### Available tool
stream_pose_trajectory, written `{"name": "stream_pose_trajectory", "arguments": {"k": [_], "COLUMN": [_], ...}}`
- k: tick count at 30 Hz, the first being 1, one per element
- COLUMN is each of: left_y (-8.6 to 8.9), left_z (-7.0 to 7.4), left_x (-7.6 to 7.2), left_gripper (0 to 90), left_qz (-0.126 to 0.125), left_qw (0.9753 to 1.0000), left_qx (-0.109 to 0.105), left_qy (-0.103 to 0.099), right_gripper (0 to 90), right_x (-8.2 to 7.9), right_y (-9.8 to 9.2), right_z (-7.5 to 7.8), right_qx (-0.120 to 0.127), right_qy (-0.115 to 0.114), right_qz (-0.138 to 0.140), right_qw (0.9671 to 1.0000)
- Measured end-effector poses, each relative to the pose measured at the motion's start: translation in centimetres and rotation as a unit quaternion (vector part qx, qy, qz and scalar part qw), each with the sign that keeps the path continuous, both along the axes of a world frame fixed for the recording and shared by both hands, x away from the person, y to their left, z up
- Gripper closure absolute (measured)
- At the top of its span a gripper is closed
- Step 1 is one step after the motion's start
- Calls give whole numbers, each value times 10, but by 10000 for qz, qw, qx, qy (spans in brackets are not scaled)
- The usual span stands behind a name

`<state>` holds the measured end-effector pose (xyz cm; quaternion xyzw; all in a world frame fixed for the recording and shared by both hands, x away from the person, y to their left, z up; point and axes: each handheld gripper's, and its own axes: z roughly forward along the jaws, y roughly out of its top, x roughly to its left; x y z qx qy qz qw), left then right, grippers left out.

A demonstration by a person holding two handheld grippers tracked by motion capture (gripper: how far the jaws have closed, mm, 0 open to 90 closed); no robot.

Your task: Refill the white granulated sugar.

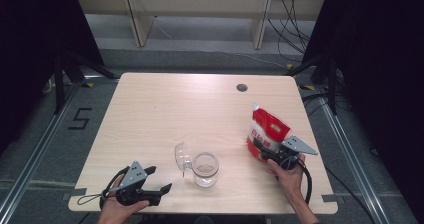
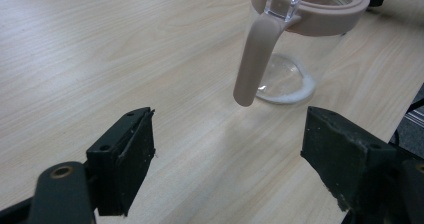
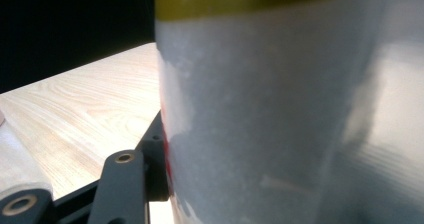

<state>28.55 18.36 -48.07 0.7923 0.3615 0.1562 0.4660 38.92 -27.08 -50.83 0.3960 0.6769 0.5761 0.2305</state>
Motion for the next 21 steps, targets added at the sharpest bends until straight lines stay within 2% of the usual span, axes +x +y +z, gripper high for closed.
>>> {"name": "stream_pose_trajectory", "arguments": {"k": [1,3,4,5,6,10,11,14,15,16,17,19,21], "left_y": [0,0,0,1,1,2,4,4,4,4,4,3,4], "left_z": [-1,0,0,1,1,1,2,1,1,0,1,0,1], "left_x": [0,0,0,-1,0,0,0,1,1,1,0,1,1], "left_gripper": [204,204,204,204,204,204,205,205,205,204,205,204,204], "left_qz": [91,86,101,111,97,127,132,132,142,148,153,133,96], "left_qw": [9999,9999,9999,9999,9999,9999,9999,9999,9999,9999,9999,9999,10000], "left_qx": [-82,-70,-88,-32,-35,-82,-61,-62,-31,-38,-54,-59,10], "left_qy": [46,40,40,34,13,6,-1,3,8,16,27,6,-10], "right_gripper": [455,456,456,456,457,457,457,458,458,458,458,459,459], "right_x": [1,-1,-2,-3,-3,-7,-9,-13,-15,-17,-22,-25,-28], "right_y": [-1,0,0,0,0,0,-3,-3,-4,-4,-3,1,3], "right_z": [0,1,1,3,3,8,13,18,21,23,27,29,32], "right_qx": [-94,-96,-130,-175,-153,-135,-263,-316,-430,-662,-738,-676,-897], "right_qy": [-187,-143,-203,-154,-341,-330,-458,-518,-597,-668,-720,-759,-942], "right_qz": [10,-16,7,65,53,-13,49,57,120,111,197,190,253], "right_qw": [9998,9998,9997,9997,9993,9994,9986,9981,9972,9955,9945,9946,9912]}}
